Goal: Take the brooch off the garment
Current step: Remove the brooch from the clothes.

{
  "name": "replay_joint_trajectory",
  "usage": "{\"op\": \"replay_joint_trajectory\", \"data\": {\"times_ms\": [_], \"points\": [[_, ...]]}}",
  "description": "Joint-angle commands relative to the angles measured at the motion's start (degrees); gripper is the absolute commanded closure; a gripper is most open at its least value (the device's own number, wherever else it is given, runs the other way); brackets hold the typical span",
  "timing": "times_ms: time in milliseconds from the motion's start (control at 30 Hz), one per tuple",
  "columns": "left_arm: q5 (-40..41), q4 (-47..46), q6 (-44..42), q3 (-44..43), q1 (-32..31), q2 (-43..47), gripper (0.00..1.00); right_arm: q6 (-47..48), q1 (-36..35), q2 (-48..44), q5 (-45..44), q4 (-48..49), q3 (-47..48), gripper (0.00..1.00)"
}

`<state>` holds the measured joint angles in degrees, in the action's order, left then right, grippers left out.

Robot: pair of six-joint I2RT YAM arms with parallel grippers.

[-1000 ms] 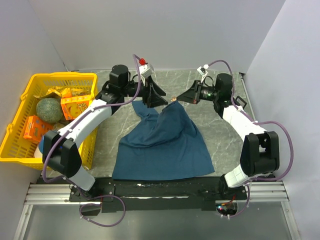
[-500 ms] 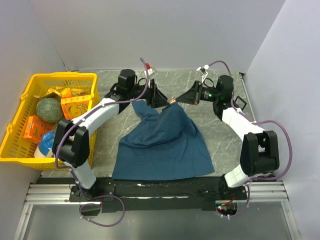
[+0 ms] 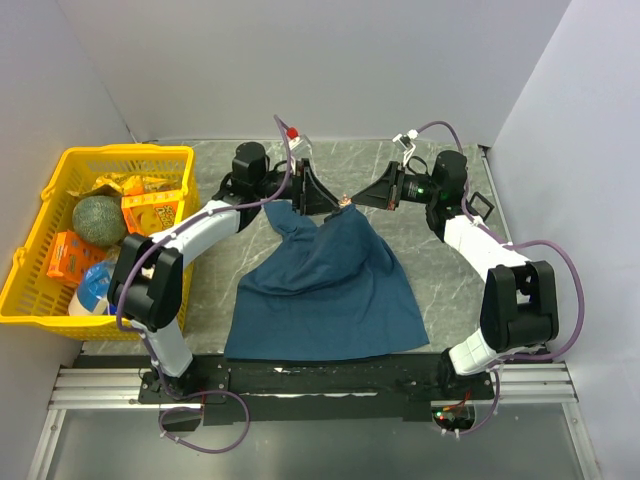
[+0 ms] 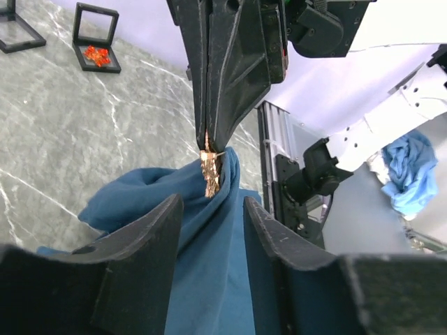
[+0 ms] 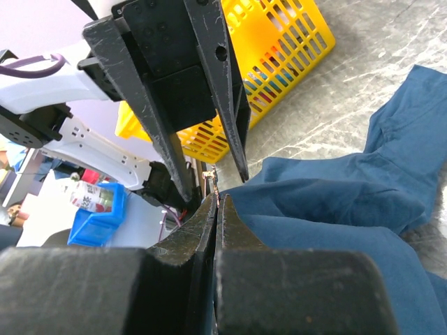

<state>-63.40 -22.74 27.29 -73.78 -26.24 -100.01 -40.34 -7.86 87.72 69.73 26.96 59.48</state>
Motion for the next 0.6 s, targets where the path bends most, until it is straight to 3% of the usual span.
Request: {"op": "replay_joint_trajectory", "data": {"times_ms": [0, 567], "points": [[-2.6, -5.3, 3.0, -0.3, 0.6, 0.0, 0.55, 0.1, 0.5, -0.3, 0.8, 3.4, -0.2, 1.0], [-1.2, -5.4, 4.0, -2.0, -0.9, -2.4, 0.61, 1.5, 0.4, -0.7, 0.2, 1.9, -0.1, 1.0]]}}
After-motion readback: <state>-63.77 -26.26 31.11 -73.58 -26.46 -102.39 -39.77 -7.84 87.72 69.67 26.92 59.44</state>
